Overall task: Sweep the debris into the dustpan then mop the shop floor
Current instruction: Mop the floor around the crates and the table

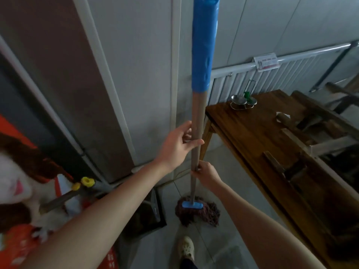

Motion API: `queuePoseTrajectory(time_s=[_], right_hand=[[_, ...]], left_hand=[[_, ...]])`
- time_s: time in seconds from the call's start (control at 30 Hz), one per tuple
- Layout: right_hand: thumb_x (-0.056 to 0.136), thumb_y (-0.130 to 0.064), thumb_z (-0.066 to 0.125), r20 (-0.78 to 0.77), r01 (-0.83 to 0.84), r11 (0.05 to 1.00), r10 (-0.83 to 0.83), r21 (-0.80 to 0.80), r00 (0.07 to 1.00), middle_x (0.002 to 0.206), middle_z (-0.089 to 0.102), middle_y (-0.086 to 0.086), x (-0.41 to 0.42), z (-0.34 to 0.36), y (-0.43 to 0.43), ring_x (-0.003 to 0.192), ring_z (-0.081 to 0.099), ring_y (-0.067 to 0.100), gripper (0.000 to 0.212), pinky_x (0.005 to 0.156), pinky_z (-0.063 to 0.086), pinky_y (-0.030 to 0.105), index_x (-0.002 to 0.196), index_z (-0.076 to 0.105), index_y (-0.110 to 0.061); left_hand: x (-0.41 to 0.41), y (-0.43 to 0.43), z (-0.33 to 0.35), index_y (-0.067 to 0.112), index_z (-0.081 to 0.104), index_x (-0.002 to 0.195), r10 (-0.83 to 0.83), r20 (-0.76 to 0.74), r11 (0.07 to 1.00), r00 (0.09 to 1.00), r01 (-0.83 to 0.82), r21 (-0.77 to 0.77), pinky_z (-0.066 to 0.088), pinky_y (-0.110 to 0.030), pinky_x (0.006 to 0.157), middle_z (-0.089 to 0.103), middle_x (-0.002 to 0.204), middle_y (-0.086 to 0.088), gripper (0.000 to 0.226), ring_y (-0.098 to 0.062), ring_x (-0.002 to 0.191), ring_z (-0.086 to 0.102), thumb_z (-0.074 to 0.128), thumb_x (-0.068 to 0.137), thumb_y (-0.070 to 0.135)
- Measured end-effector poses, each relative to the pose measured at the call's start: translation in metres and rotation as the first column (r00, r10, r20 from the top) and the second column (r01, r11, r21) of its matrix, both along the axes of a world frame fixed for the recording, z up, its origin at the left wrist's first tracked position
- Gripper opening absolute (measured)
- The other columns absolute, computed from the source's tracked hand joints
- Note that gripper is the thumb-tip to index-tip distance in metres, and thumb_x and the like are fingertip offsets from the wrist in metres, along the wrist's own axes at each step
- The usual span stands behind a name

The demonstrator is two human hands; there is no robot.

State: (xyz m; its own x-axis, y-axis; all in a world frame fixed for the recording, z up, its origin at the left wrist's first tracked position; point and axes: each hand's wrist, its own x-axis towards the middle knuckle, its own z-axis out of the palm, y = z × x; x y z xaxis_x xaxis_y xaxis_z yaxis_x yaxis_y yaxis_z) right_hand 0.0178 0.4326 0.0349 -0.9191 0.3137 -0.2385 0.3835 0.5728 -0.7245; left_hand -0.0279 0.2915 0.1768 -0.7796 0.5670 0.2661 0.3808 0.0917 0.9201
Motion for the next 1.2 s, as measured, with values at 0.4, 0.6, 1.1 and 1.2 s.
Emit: queuePoseTrajectory(time_s=[0.4,0.6,1.1,1.2], right_hand=[[0.083,-0.015,0.066,-0.002,0.090,0.996,-0.090,0.030,0.996,0.078,0.062,-0.004,0.141,0.040,-0.065,0.064,0.056,0.005,0.007,0.050,0.038,0.012,0.089,0.065,-0.011],[0.084,-0.014,0.066,0.003,0.024,0.998,-0.025,0.051,1.000,0.081,0.063,-0.002,0.182,0.054,-0.074,0.072,0.057,0.011,0.008,0.054,0.039,0.015,0.090,0.066,-0.010],[0.080,-0.014,0.071,-0.102,-0.366,0.930,0.361,-0.031,0.927,0.078,0.064,0.003,0.330,0.067,-0.089,0.077,0.061,0.017,0.017,0.072,0.050,0.034,0.071,0.060,-0.024],[0.080,-0.012,0.071,-0.073,-0.419,0.904,0.414,-0.081,0.907,0.083,0.065,0.007,0.368,0.071,-0.097,0.081,0.061,0.020,0.006,0.078,0.051,0.038,0.083,0.065,-0.012]], left_hand=[[0.133,-0.068,0.031,0.012,0.059,0.093,-0.176,0.067,0.984,0.982,0.174,0.036,0.051,-0.029,0.076,0.062,0.074,0.008,0.024,-0.011,0.074,0.063,0.073,0.076,0.002],[0.184,-0.082,0.048,0.018,0.061,0.095,-0.127,0.035,0.992,0.991,0.126,0.026,0.054,-0.029,0.080,0.064,0.077,-0.002,0.026,-0.014,0.079,0.065,0.072,0.077,0.003],[0.390,-0.080,0.069,0.008,0.060,0.115,0.426,-0.081,0.905,0.901,-0.423,0.054,0.056,-0.034,0.083,0.069,0.088,0.000,0.036,-0.015,0.084,0.068,0.072,0.080,0.010],[0.437,-0.085,0.076,0.010,0.060,0.116,0.497,-0.115,0.865,0.860,-0.501,-0.004,0.054,-0.039,0.087,0.069,0.095,0.001,0.039,-0.014,0.090,0.067,0.072,0.080,0.016]])
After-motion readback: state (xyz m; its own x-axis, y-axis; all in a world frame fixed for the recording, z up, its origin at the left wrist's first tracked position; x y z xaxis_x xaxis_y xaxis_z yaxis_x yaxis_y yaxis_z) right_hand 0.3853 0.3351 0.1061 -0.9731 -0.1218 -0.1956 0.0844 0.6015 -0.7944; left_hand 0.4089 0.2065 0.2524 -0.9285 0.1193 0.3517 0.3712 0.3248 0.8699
